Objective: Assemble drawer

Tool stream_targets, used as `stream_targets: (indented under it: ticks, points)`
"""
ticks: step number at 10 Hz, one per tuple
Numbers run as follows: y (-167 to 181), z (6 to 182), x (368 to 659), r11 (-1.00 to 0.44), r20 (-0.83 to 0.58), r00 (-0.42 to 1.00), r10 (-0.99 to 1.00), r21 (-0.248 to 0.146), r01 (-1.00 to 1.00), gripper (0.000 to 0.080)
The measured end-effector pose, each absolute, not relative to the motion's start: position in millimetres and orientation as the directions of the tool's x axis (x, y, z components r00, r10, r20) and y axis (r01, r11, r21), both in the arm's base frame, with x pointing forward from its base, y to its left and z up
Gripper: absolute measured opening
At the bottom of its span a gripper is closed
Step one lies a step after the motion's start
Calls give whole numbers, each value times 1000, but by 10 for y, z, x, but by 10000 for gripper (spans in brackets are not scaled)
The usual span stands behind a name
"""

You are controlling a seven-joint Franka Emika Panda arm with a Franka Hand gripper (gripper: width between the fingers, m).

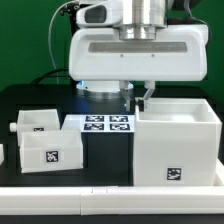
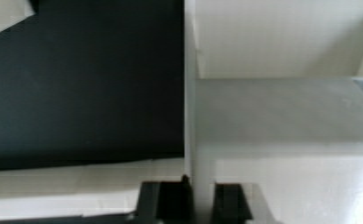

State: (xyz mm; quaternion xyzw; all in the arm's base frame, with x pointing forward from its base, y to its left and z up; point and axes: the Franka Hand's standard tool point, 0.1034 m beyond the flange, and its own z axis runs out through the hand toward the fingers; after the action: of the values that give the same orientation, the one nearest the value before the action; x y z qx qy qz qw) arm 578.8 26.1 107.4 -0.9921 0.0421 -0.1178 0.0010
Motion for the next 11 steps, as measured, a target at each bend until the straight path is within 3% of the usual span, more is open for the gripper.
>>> stream_targets:
  ticks: [8,11]
  points:
    - [223,1072,5821,-993,246,962,-114,-29,-110,35]
    - [209,1075,5924,-999,276,960,53,19,50,35]
